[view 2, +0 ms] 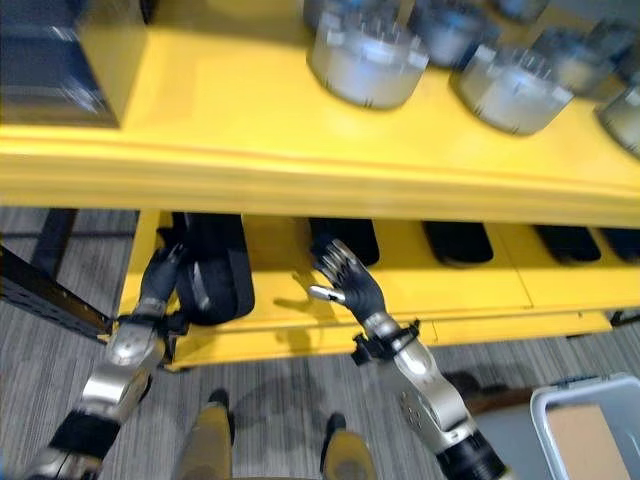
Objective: Move parts from the plastic box to the shelf.
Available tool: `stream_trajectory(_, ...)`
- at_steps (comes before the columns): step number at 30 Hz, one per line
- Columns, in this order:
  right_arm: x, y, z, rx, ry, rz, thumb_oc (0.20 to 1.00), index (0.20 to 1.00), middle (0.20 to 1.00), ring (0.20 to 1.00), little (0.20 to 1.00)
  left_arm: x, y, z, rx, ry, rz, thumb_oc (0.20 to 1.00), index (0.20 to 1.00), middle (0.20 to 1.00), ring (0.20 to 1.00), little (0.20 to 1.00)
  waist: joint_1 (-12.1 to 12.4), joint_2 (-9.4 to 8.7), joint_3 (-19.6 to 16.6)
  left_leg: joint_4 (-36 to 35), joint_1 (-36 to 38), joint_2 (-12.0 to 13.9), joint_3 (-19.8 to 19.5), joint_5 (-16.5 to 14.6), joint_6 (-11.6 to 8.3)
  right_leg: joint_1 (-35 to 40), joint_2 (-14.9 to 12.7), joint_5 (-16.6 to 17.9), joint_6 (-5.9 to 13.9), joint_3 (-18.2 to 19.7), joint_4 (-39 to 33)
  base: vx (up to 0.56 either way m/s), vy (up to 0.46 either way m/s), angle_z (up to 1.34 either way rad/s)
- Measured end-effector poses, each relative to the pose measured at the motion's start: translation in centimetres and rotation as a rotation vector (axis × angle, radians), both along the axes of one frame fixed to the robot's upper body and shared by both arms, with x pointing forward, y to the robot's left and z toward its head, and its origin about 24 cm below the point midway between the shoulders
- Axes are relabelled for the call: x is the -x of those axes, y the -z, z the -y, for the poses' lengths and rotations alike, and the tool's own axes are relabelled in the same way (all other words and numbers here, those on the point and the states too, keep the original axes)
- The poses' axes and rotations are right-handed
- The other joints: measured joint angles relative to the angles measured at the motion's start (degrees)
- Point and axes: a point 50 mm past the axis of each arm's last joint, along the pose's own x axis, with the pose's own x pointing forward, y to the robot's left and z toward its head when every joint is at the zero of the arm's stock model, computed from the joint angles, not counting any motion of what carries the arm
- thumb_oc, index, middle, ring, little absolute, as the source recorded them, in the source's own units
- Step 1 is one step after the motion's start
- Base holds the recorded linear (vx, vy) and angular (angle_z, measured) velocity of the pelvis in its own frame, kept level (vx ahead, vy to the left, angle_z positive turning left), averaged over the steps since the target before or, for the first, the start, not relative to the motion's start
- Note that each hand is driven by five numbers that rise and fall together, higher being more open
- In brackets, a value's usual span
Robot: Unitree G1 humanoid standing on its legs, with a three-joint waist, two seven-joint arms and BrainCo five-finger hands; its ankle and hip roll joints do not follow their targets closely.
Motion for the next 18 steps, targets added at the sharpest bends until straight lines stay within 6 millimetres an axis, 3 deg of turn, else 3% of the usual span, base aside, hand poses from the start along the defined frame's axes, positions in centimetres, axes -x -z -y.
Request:
stream_trajectory(2,-0.6,-1.5,-0.6,-0.005,-0.004,0.055,1.0,1.0,1.0,1.0,1.0,-1.4,-2.4,0.6,0.003,-0.02,0.081,0.2,0.2,0.2,0.2,0.2,-0.38,0.73,2.7,3.6,-3.83,0.04,0.23,-0.72,0.73,-4.54,0.02,-0.39,0.05,1.37,3.71,-0.2,0.041,-0.18)
stream_trajectory(6,-0.9,-2.2,-0.7,-0.017,0.022,0.079,1.0,1.0,1.0,1.0,1.0,-2.3,-5.0,0.1,0.014,-0.099,0.172,0.2,0.2,0.2,0.2,0.2,-0.93,0.57,5.01,6.71,-8.12,0.49,0.66,-1.21,0.95,-10.31,0.21,-1.51,-0.11,2.88,8.33,-0.09,0.017,-0.09)
stream_trajectory(9,-1.0,-2.4,-0.3,-0.022,0.051,0.09,1.0,1.0,1.0,1.0,1.0,-3.0,-7.7,-1.5,0.002,-0.191,0.255,0.2,0.2,0.2,0.2,0.2,-1.24,0.94,5.35,9.31,-11.87,0.96,0.32,-1.95,0.83,-14.65,0.69,-2.95,0.11,3.48,12.74,-0.06,0.011,-0.07)
stream_trajectory(12,-0.7,-2.2,0.2,-0.037,0.076,0.086,1.0,1.0,1.0,1.0,1.0,-3.1,-9.1,-2.3,0.01,-0.246,0.299,0.2,0.2,0.2,0.2,0.2,-1.41,0.99,5.34,9.58,-12.56,1.19,0.14,-2.06,0.53,-16.2,0.87,-3.87,-0.24,3.54,14.46,-0.02,0.002,-0.01)
stream_trajectory(18,0.3,-4.1,1.3,-0.099,0.056,0.172,1.0,1.0,1.0,1.0,1.0,-3.1,-13.6,-3.8,0.02,-0.341,0.452,0.2,0.2,0.2,0.2,0.2,-2.59,1.01,4.92,11.32,-16.35,1.46,-0.5,-1.86,-0.02,-20.43,1.18,-5.11,-0.09,3.48,18.14,-0.02,0.001,0.01)
